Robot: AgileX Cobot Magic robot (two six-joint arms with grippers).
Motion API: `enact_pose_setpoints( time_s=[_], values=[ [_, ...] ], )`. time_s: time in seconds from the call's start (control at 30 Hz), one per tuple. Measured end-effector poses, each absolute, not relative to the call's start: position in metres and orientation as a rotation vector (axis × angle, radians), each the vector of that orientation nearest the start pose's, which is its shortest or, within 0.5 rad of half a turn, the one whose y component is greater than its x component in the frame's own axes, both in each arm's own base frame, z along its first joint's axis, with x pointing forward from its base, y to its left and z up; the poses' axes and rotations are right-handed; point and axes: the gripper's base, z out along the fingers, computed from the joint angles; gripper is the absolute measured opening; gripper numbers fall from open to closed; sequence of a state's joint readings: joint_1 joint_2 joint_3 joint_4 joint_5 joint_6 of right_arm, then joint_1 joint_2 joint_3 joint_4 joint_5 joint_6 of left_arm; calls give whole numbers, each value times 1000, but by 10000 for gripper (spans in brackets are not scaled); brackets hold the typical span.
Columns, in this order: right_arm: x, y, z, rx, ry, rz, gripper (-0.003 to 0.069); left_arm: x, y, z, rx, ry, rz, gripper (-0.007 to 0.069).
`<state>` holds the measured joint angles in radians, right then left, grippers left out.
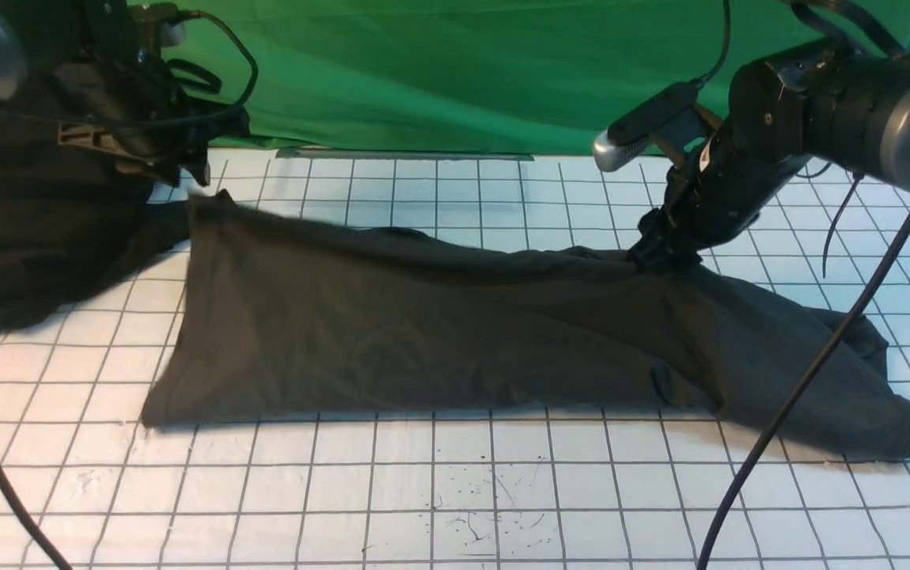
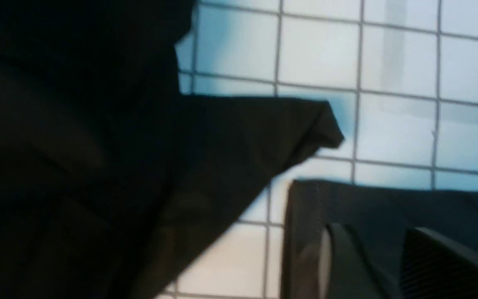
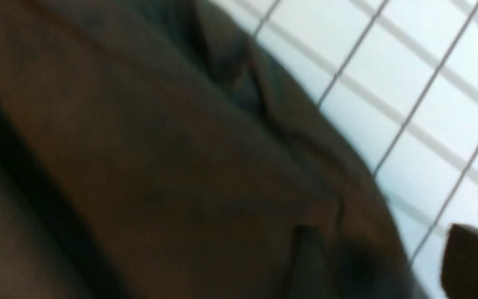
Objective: Fold a long-sleeved shirt over a white checkered tablecloth.
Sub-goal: 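Fold the black garment in half by bringing its near edge over to the far edge, then pull the folded dark garment lengthwise by its ends to straighten it flat on the table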
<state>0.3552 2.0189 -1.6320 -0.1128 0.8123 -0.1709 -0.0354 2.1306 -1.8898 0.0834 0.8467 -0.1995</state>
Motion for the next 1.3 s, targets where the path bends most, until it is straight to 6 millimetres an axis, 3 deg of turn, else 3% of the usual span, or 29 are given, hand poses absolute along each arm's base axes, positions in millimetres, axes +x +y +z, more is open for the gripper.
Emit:
enact_pose_setpoints(
  time_s=[0.03,0.13,0.2,0.27,0.37,0.47,0.53,0.63,0.73,0.77,0.83,0.9,1.0,1.13,1.3],
  values=[
    [414,145,231,-773,2612,-85,471,483,-10,250,-153,2558,42,339],
    [406,141,244,-770,2684,-101,491,481,-6,256,-162,2545,86,405],
    [395,136,264,-763,2720,-117,465,475,-3,270,-183,2530,109,452],
    [386,132,279,-758,2731,-124,424,469,-3,280,-183,2534,102,451],
    [374,123,302,-733,2722,-147,311,457,-8,295,-131,2576,40,380],
    [367,104,324,-623,2705,-131,123,438,-24,308,-24,2663,-118,142],
    [365,85,329,-534,2721,-107,43,427,-38,308,66,2703,-209,48],
    [361,57,322,-409,2782,-66,32,411,-59,301,161,2745,-291,8],
    [355,22,294,-270,2904,-36,140,387,-88,281,281,2789,-315,-3],
    [354,22,292,-270,2911,-34,140,385,-89,277,289,2801,-315,-3],
    [351,-1,267,-198,2971,-26,290,370,-108,257,371,2826,-311,-4],
    [352,-7,261,-170,2968,-20,344,365,-115,246,394,2841,-309,-4],
    [360,-20,246,-105,2950,17,412,358,-123,213,417,2888,-296,-4],
    [373,-20,225,-68,2939,90,426,361,-119,189,415,2932,-228,-4],
    [387,-19,200,-45,2920,127,427,362,-117,179,432,2953,-180,-4]
  ],
)
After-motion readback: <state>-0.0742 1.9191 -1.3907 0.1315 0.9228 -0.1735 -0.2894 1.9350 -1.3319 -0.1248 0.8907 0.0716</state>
